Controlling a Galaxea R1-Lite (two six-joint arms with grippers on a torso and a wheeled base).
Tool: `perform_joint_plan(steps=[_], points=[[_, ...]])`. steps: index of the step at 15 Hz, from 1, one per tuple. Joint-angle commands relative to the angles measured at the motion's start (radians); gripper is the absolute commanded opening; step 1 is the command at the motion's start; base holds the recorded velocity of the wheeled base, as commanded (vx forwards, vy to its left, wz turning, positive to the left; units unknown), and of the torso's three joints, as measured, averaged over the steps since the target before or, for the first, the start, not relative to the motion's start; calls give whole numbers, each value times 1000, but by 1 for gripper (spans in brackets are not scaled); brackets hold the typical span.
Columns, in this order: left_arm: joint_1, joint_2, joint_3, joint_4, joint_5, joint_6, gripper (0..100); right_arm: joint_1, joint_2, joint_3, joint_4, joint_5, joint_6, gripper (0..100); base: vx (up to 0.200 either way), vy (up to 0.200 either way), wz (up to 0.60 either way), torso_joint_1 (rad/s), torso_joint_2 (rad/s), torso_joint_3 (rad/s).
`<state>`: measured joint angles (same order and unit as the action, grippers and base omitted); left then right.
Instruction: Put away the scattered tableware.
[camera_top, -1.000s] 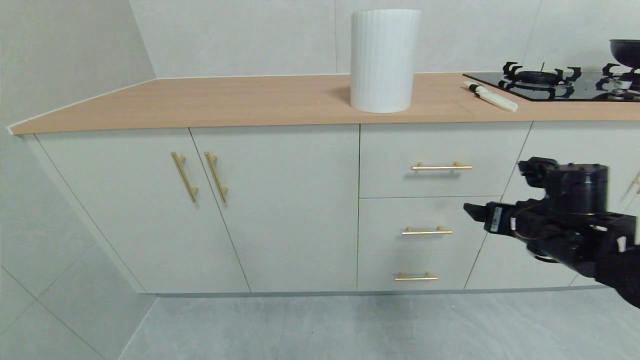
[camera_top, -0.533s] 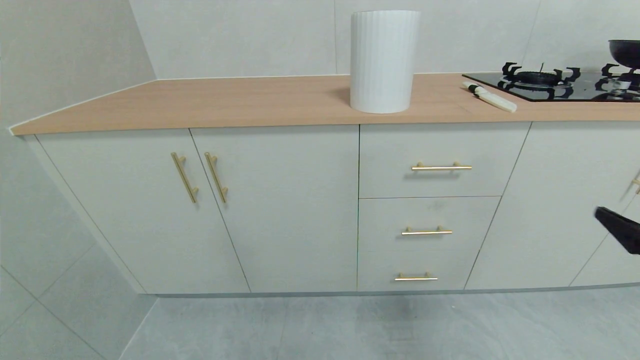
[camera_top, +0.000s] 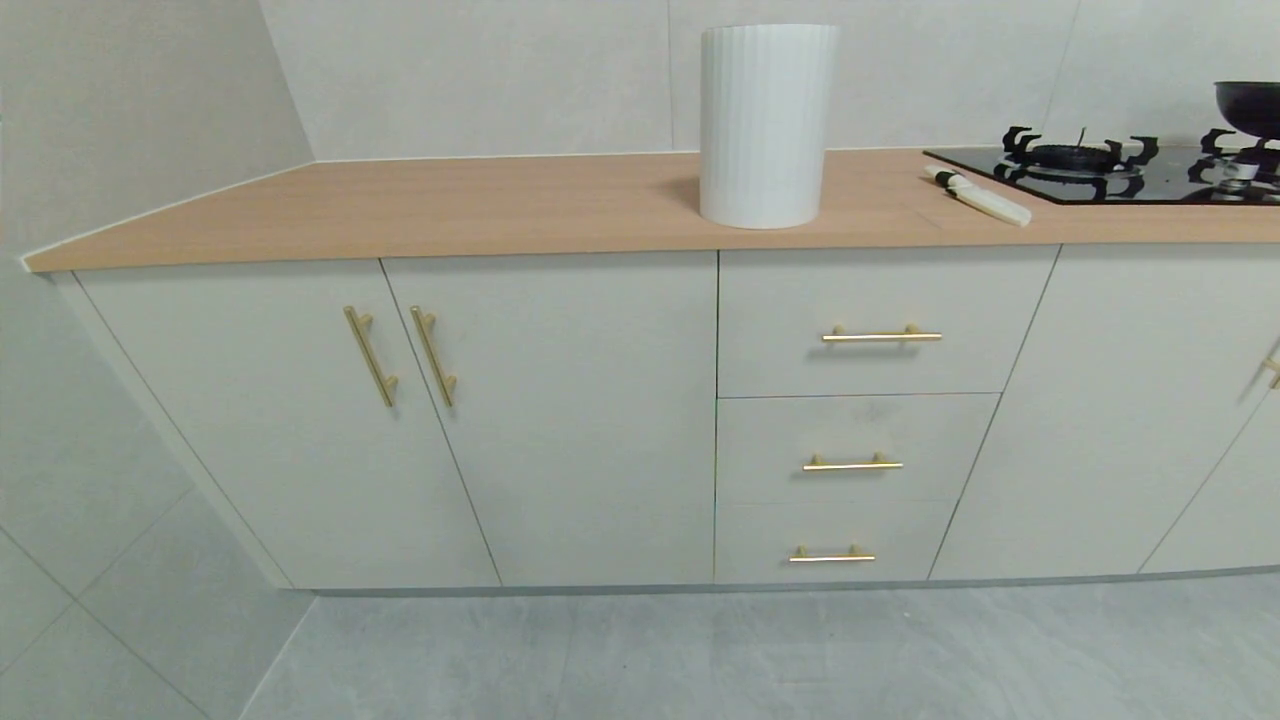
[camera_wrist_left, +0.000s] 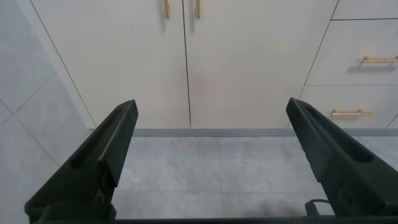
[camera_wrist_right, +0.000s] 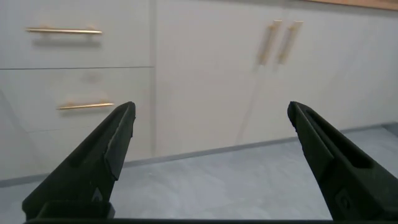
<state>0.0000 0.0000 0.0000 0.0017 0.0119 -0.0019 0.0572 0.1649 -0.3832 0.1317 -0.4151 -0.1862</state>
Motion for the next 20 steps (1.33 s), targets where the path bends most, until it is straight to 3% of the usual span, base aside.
perform_joint_plan(steps=[1, 3, 5, 6, 8, 9, 20], points=[[0, 0, 0, 0, 0, -1, 100, -53, -165, 26, 46, 6, -4, 100, 0, 0, 0, 0, 0, 0], [0, 0, 0, 0, 0, -1, 100, -53, -165, 86, 25, 32, 30, 100, 0, 0, 0, 0, 0, 0], [0, 0, 0, 0, 0, 0, 100, -53, -165, 176, -24, 164, 88, 100, 0, 0, 0, 0, 0, 0], [0, 0, 0, 0, 0, -1, 100, -53, -165, 279, -121, 285, 139, 100, 0, 0, 0, 0, 0, 0], [0, 0, 0, 0, 0, -1, 100, -53, -165, 383, -202, 378, 145, 100, 0, 0, 0, 0, 0, 0], [0, 0, 0, 0, 0, -1, 100, -53, -165, 383, -170, 412, 148, 100, 0, 0, 0, 0, 0, 0], [0, 0, 0, 0, -1, 2, 100, -53, -165, 383, -133, 440, 154, 100, 0, 0, 0, 0, 0, 0]])
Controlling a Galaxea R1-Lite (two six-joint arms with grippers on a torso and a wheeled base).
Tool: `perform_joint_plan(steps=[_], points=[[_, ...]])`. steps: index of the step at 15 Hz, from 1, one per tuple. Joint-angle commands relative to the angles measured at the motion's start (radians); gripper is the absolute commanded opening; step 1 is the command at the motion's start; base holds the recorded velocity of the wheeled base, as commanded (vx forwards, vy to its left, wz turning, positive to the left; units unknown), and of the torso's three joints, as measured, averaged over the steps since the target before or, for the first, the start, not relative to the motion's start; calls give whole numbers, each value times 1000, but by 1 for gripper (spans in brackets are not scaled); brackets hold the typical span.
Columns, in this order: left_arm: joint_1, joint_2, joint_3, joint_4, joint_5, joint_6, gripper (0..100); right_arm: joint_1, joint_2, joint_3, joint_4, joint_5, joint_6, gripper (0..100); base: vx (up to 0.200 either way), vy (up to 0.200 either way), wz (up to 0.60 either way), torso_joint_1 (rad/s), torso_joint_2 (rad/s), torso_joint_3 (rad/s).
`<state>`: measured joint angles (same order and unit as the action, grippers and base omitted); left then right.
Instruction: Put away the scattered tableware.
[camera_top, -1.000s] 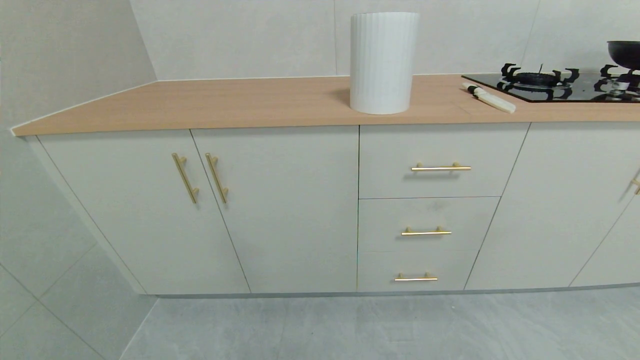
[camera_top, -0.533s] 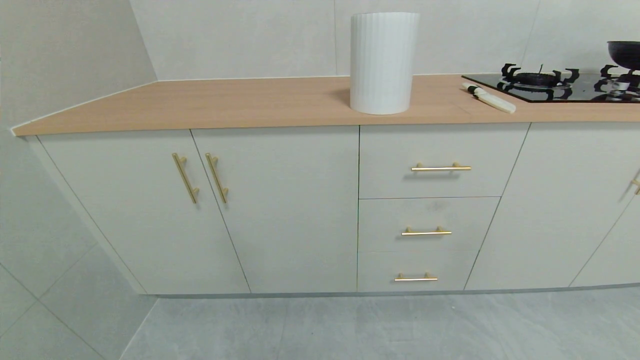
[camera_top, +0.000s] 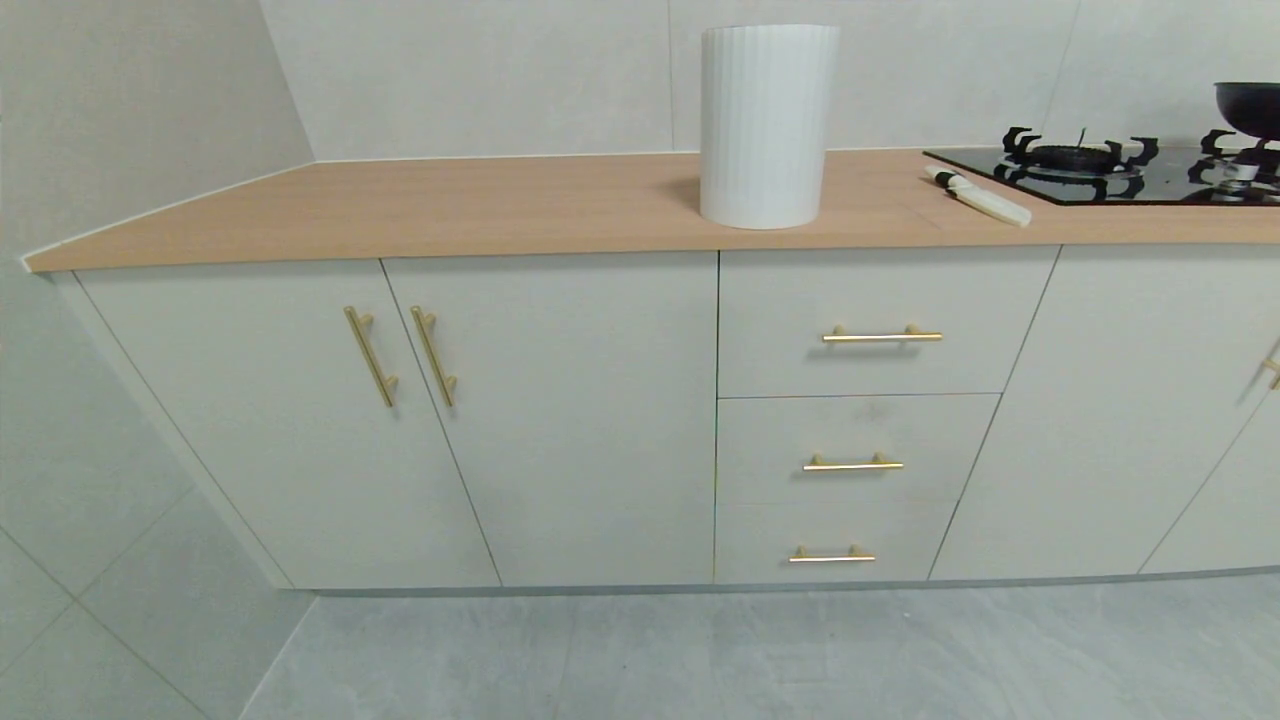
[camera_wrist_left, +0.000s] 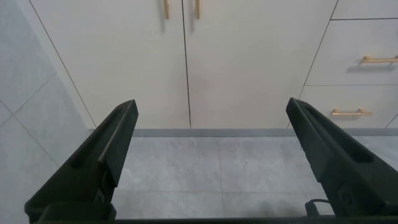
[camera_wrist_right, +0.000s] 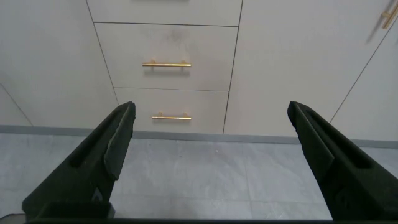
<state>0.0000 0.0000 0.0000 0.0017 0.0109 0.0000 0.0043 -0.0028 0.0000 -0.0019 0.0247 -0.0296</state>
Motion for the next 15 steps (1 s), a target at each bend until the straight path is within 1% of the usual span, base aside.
perform_joint_plan(steps=[1, 3, 5, 15], points=[[0, 0, 0, 0, 0, 0, 100, 0, 3, 0, 2, 0, 5, 100, 0, 0, 0, 0, 0, 0], [0, 0, 0, 1, 0, 9, 100, 0, 3, 0, 2, 0, 13, 100, 0, 0, 0, 0, 0, 0], [0, 0, 0, 0, 0, 8, 100, 0, 3, 0, 0, 0, 13, 100, 0, 0, 0, 0, 0, 0], [0, 0, 0, 0, 0, 5, 100, 0, 3, 0, 0, 0, 14, 100, 200, 0, 0, 3, 2, 3]])
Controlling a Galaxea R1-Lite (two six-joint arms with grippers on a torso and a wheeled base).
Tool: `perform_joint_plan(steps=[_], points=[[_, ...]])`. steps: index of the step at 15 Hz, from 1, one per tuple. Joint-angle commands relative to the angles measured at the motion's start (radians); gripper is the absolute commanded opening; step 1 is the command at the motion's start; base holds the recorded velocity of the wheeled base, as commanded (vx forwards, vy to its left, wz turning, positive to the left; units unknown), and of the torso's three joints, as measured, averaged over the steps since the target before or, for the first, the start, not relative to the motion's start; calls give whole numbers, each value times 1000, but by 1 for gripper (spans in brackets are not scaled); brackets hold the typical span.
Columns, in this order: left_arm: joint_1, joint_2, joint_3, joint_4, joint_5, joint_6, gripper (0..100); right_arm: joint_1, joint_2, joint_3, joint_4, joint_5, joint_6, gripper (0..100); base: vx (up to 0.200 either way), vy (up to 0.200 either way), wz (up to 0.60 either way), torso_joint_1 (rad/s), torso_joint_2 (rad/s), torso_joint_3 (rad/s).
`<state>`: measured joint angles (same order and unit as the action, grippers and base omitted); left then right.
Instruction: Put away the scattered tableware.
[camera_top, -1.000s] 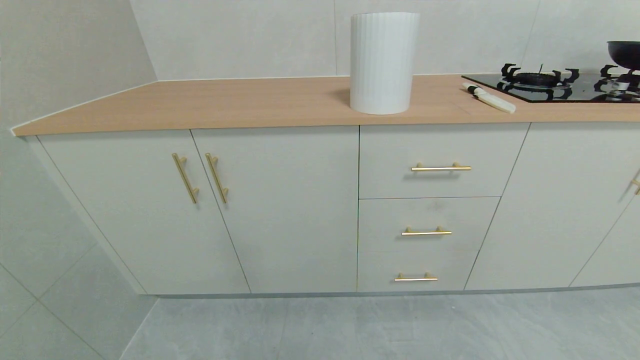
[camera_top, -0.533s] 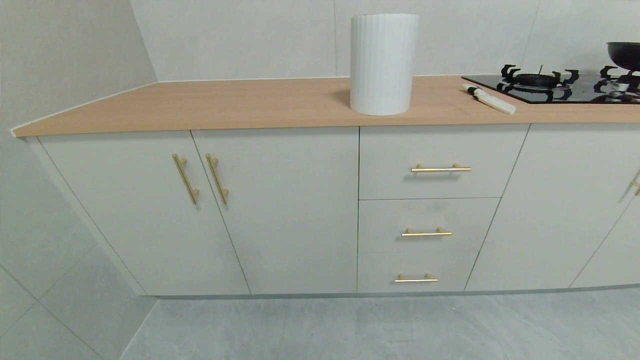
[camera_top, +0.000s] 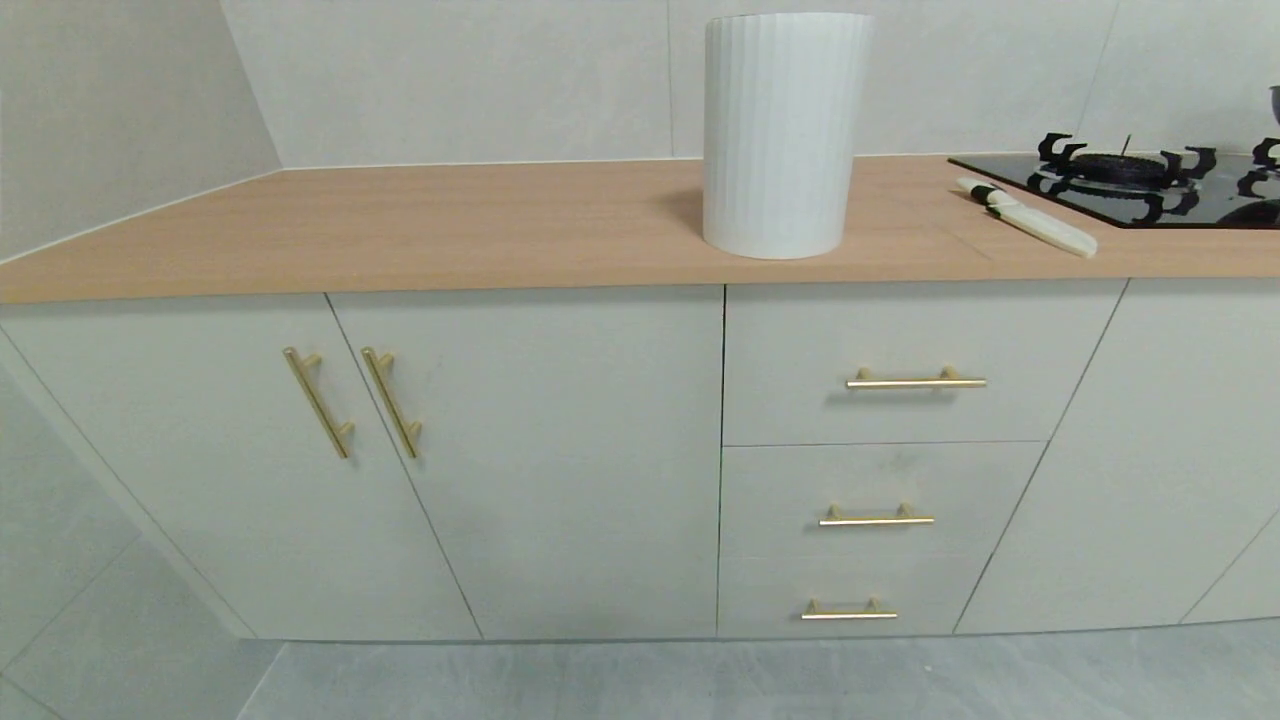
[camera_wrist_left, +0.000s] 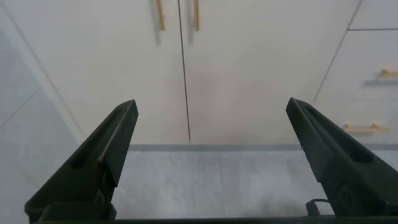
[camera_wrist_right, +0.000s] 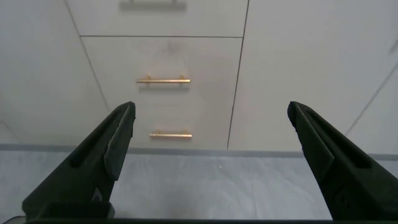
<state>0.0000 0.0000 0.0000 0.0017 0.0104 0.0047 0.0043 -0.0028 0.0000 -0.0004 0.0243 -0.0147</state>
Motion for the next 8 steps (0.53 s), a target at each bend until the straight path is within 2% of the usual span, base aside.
perform_joint_plan(steps=[1, 8], points=[[0, 0, 0, 0, 0, 0, 100, 0, 3, 0, 0, 0, -1, 100, 200, 0, 0, 2, 7, 12], [0, 0, 0, 0, 0, -2, 100, 0, 3, 0, -1, 0, -1, 100, 200, 0, 0, 2, 5, 1]])
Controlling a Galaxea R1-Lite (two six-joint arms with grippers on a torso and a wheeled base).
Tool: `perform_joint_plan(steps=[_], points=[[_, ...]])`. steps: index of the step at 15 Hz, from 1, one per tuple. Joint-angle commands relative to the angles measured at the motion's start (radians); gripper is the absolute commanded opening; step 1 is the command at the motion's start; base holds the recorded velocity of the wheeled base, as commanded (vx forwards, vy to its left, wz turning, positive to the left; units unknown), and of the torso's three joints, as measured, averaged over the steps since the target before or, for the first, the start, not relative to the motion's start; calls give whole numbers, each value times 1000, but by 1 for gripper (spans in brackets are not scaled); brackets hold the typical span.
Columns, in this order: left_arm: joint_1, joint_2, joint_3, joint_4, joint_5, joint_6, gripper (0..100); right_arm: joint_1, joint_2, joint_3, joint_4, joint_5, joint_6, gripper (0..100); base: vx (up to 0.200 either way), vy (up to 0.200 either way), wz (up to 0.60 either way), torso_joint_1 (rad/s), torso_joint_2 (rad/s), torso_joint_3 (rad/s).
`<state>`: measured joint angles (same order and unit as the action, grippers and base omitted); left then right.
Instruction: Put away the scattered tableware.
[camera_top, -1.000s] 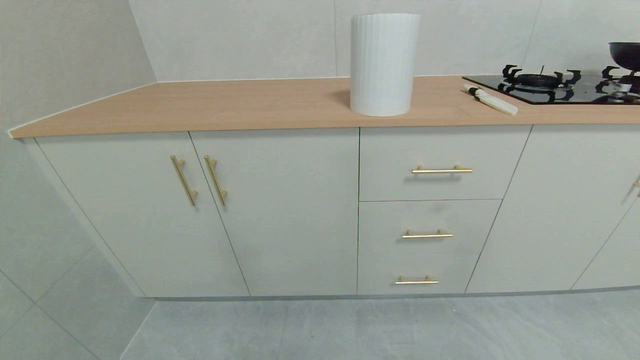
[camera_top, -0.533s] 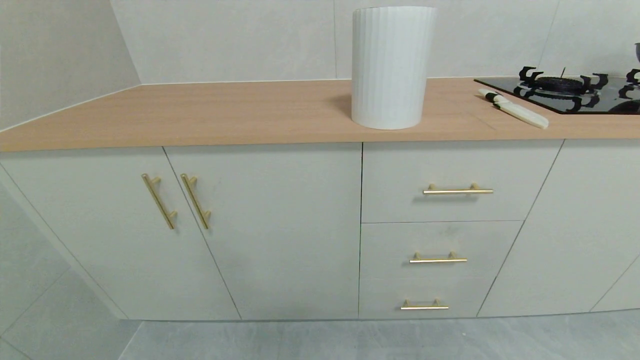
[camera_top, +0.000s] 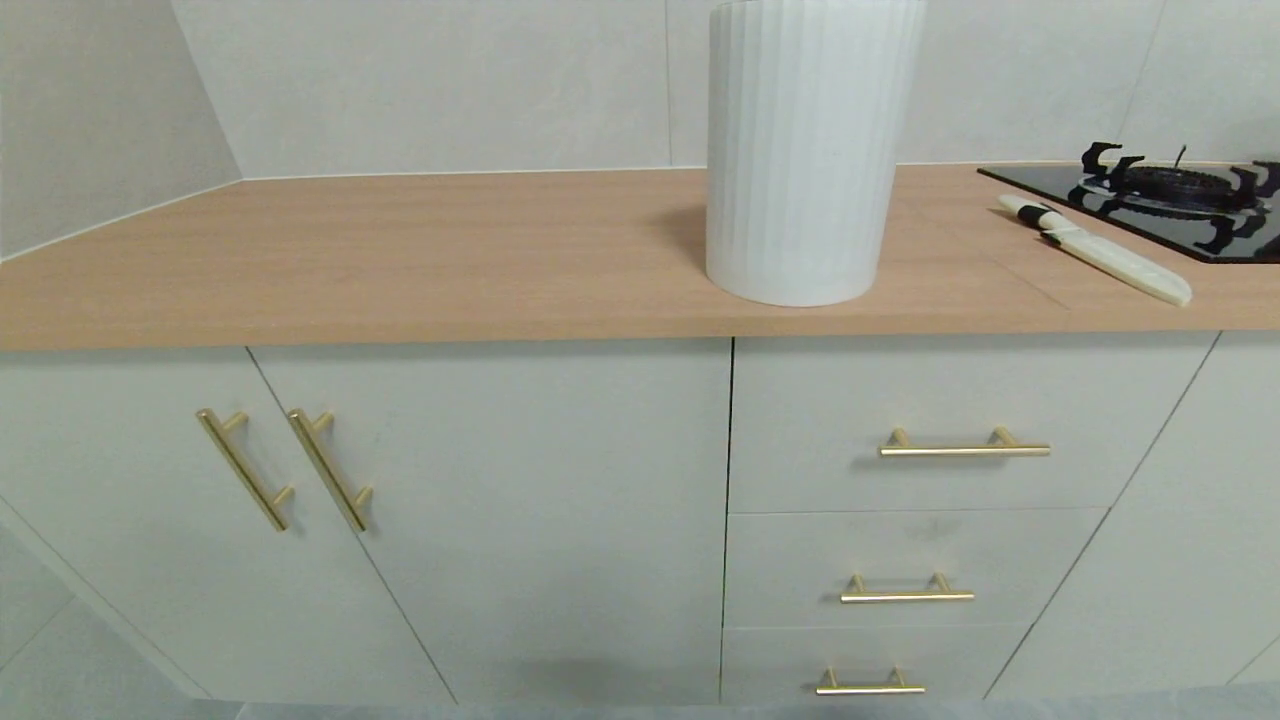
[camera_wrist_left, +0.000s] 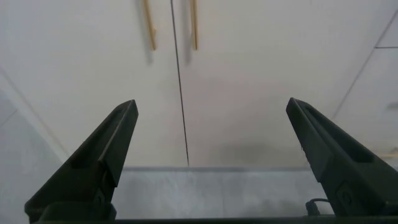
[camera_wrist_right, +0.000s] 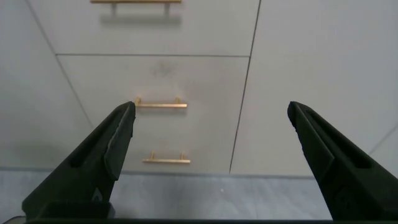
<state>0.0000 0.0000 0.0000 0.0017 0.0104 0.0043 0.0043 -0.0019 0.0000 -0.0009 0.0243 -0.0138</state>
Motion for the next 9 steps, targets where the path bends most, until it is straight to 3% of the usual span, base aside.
perform_joint_plan(steps=[1, 3, 9], points=[[0, 0, 0, 0, 0, -1, 100, 0, 2, 0, -1, 0, -2, 100, 200, 0, 0, -2, 2, -7], [0, 0, 0, 0, 0, 0, 100, 0, 2, 0, 1, 0, 2, 100, 200, 0, 0, 5, 5, 2], [0, 0, 0, 0, 0, -1, 100, 0, 2, 0, -1, 0, 2, 100, 0, 0, 0, 0, 0, 0]])
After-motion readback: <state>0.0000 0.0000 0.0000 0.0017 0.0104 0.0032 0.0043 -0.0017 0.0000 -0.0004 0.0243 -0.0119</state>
